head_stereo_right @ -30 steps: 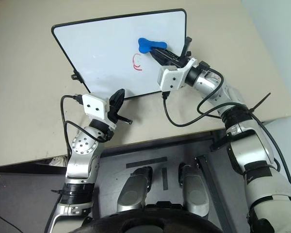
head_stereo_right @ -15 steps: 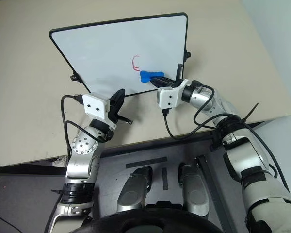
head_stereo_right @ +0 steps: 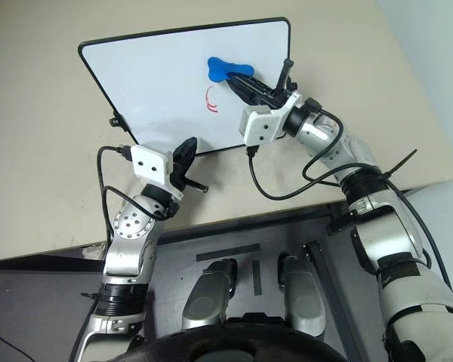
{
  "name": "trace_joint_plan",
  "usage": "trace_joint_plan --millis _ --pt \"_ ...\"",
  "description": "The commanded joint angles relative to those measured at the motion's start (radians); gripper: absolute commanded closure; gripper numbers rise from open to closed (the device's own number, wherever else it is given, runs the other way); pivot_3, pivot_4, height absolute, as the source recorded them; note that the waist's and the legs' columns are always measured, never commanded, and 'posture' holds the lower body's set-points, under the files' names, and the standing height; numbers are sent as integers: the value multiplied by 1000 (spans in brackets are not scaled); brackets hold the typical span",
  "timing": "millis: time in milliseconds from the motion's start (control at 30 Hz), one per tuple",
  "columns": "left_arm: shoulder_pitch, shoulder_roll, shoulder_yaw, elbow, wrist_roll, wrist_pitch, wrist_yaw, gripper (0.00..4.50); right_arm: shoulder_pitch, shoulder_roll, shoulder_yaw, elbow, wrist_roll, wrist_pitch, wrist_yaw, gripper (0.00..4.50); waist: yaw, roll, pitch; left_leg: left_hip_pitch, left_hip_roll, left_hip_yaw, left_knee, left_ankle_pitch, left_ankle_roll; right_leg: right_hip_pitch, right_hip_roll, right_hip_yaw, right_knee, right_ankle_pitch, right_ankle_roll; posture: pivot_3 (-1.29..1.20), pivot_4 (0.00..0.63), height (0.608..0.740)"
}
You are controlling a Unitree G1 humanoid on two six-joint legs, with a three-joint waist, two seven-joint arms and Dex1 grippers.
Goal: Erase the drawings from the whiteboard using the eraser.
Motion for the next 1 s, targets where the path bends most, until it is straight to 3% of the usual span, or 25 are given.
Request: trace_joint_plan --millis 33,300,667,1000 --pt "-13 3 -2 -13 -2 -20 -6 4500 26 16 37 13 26 2 83 4468 0 0 0 0 0 0 0 0 0 0 0 0 0 0 0 0 150 740" --pt "-12 4 -2 -16 -2 -19 -5 4500 58 39 58 17 34 29 165 4468 0 0 0 0 0 0 0 0 0 0 0 0 0 -1 0 0 150 740" --pt "-12 5 -2 -16 -2 -20 -7 4500 -11 20 -5 -50 -40 35 -95 4468 0 0 0 0 0 0 0 0 0 -1 0 0 1 0 0 0 150 740" --pt "-18 5 -4 -13 -2 -18 -5 4500 37 50 70 -2 -23 40 40 4468 0 0 0 0 0 0 0 -2 -2 0 0 0 0 0 0 0 150 740"
